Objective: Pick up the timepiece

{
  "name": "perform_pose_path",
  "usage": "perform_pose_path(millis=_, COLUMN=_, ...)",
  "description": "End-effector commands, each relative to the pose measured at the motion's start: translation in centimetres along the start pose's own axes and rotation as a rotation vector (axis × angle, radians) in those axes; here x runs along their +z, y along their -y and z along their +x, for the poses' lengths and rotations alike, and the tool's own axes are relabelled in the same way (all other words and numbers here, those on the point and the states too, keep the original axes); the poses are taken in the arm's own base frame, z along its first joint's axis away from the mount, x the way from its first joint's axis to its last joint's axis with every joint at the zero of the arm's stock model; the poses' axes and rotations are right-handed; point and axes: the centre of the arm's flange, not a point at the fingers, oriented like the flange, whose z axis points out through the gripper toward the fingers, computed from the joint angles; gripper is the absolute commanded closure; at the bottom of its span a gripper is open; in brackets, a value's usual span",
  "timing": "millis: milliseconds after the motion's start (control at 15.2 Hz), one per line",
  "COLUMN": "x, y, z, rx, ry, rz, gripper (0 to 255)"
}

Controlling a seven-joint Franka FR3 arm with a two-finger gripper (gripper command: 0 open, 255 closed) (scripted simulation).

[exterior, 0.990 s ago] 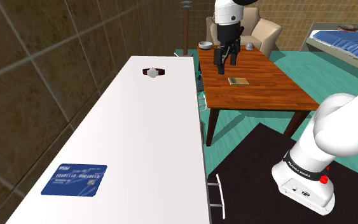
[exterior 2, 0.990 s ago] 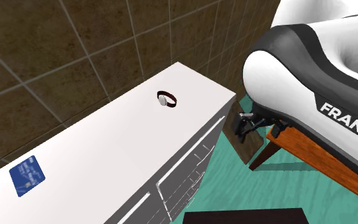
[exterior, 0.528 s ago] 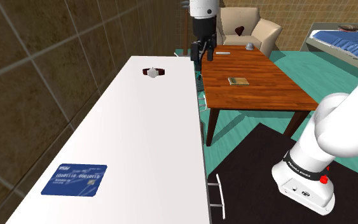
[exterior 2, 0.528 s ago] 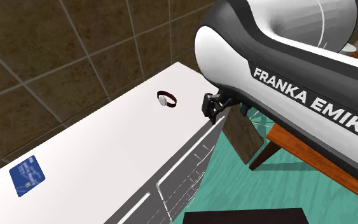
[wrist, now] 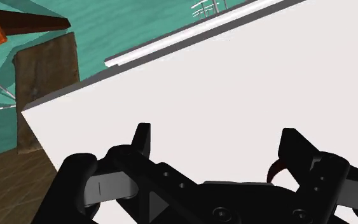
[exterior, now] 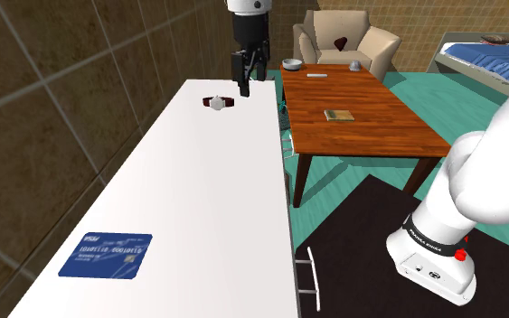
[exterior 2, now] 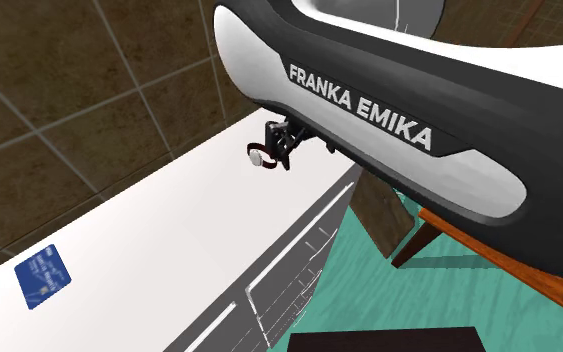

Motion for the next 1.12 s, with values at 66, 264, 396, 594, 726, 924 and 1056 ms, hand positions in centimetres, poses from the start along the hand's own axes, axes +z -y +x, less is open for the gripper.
perform_pose_path(millis=66, x=-1.3, y=2.7, z=2.0, rx=-0.056, ry=-0.032, rz=-0.004, gripper=0)
perform_pose_path(millis=264, x=-2.7, y=5.6, z=3.9, rx=-0.111, ry=-0.064, rz=-0.009, gripper=0)
perform_pose_path(millis=396, x=-3.6, y=7.5, z=5.1, rx=-0.148, ry=-0.084, rz=-0.012, gripper=0)
perform_pose_path(millis=594, x=-4.0, y=9.5, z=6.2, rx=-0.183, ry=-0.104, rz=-0.015, gripper=0)
perform_pose_path(millis=726, x=-2.9, y=9.6, z=6.2, rx=-0.183, ry=-0.104, rz=-0.015, gripper=0)
perform_pose_path(millis=924, x=-1.4, y=9.7, z=6.2, rx=-0.183, ry=-0.104, rz=-0.015, gripper=0)
perform_pose_path(millis=1056, x=-0.5, y=9.7, z=6.2, rx=-0.183, ry=-0.104, rz=-0.015, gripper=0)
